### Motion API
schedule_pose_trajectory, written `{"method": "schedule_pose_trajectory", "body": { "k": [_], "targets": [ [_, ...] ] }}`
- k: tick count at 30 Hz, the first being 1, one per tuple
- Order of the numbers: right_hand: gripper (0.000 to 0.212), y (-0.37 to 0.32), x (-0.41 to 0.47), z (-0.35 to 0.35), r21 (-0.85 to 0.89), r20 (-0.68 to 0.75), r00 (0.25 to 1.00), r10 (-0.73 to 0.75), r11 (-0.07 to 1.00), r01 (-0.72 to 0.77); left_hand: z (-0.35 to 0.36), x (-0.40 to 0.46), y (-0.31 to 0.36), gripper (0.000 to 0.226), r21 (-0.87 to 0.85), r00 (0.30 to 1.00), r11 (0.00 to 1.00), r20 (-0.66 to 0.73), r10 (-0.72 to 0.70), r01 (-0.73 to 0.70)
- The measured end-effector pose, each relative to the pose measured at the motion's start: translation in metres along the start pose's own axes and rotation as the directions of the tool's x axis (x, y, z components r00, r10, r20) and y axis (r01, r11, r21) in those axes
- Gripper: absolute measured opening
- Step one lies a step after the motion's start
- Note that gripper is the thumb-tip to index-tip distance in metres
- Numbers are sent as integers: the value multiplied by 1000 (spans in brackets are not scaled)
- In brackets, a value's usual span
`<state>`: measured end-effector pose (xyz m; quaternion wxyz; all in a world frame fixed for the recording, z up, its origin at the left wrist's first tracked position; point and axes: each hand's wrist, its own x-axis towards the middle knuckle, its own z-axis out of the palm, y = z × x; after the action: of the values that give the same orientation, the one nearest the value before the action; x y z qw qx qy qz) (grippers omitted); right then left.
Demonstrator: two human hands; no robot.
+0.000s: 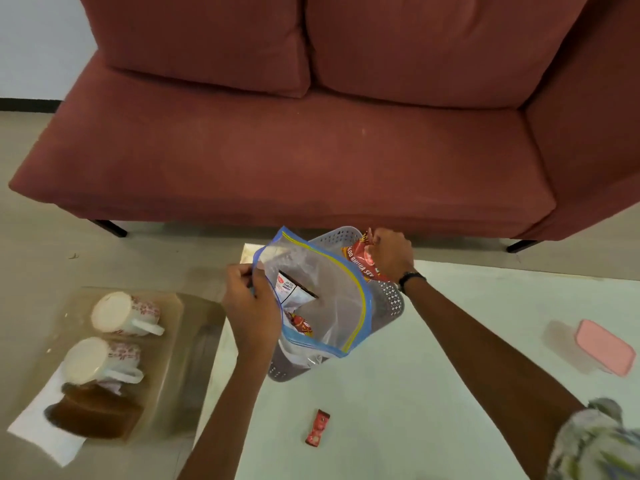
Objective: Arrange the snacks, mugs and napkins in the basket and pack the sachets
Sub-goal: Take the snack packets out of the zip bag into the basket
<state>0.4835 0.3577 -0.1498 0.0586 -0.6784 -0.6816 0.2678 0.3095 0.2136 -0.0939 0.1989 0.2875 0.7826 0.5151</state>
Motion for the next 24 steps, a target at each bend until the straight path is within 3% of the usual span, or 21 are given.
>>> {"method": "schedule_pose_trajectory", "body": {
  "k": [11, 15, 19, 21, 24],
  "targets": [
    [25, 11, 76, 74, -254, -40, 999, -20, 967, 9, 3, -1, -27, 13, 31, 997, 999, 71, 10, -13],
    [26, 17, 76, 74, -243, -50, 998, -24, 970, 11, 2, -1, -37, 14, 49, 997, 999, 82, 8, -12],
    [28, 11, 42, 47, -133, -105, 994, -10, 991, -4, 0, -2, -39, 13, 56, 997, 998, 80, -19, 15],
    [23, 5, 3, 26, 13, -164, 983, -87, 996, 90, -3, -4, -36, 16, 59, 995, 998, 95, -30, 25],
    [10, -11, -73, -8, 270, -212, 948, -239, 918, 292, -10, -9, -34, 20, 104, 993, 995, 117, -12, 0]
  ]
}}
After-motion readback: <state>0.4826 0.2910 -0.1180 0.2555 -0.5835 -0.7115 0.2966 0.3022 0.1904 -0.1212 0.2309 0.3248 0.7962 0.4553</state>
